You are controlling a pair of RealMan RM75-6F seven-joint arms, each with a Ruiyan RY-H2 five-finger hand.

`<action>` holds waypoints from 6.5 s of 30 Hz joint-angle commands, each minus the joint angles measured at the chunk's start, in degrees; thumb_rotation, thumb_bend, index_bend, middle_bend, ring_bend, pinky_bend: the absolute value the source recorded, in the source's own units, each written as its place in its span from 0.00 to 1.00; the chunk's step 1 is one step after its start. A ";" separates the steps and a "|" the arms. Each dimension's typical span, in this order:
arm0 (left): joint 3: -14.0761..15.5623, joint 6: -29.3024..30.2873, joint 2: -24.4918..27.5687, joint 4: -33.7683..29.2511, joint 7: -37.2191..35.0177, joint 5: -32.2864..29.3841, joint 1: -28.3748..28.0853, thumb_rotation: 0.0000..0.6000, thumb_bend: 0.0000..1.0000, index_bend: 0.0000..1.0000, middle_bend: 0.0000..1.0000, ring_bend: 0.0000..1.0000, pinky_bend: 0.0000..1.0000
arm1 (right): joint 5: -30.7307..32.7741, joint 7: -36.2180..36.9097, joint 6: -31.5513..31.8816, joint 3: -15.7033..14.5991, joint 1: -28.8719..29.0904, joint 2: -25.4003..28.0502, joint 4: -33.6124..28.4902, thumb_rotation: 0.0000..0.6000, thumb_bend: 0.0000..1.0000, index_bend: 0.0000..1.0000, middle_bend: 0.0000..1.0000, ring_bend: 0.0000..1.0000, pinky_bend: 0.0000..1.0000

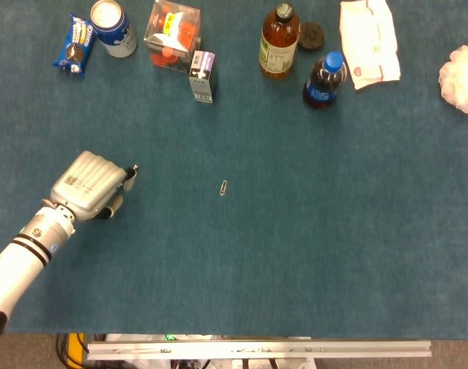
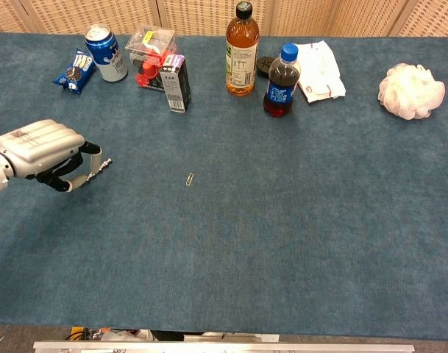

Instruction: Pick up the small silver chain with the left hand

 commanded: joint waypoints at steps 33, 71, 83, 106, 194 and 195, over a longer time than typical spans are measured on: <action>2.85 1.64 -0.01 0.98 14.81 -13.11 -1.97 1.00 0.43 0.37 0.85 0.76 0.55 | -0.42 -0.70 1.65 -0.34 -1.56 0.24 -0.94 1.00 0.23 0.34 0.43 0.45 0.56; 3.22 2.00 -0.69 3.41 13.69 -17.37 -3.28 1.00 0.43 0.37 0.85 0.76 0.55 | -0.45 -0.40 2.53 -0.57 -2.82 -0.09 -0.80 1.00 0.23 0.34 0.43 0.46 0.56; 0.76 5.48 -1.64 1.96 6.48 -14.57 -1.88 1.00 0.41 0.35 0.82 0.73 0.55 | -0.39 -0.14 2.55 -0.55 -2.98 -0.15 -0.61 1.00 0.23 0.34 0.43 0.46 0.56; -0.30 0.21 -6.67 4.41 12.28 -24.99 -6.74 1.00 0.44 0.36 0.85 0.75 0.56 | 0.44 2.67 2.83 -0.46 -3.76 -0.81 2.15 1.00 0.23 0.34 0.43 0.46 0.56; -2.47 7.10 -14.79 9.98 14.99 -28.99 -3.99 1.00 0.30 0.55 0.89 0.78 0.69 | 1.08 4.25 3.70 -0.02 -4.97 -1.03 3.80 1.00 0.23 0.34 0.43 0.46 0.56; -2.51 7.07 -14.85 10.00 15.00 -29.11 -4.04 1.00 0.30 0.56 0.89 0.78 0.69 | 1.07 4.28 3.80 -0.01 -5.01 -1.05 3.82 1.00 0.23 0.34 0.43 0.46 0.56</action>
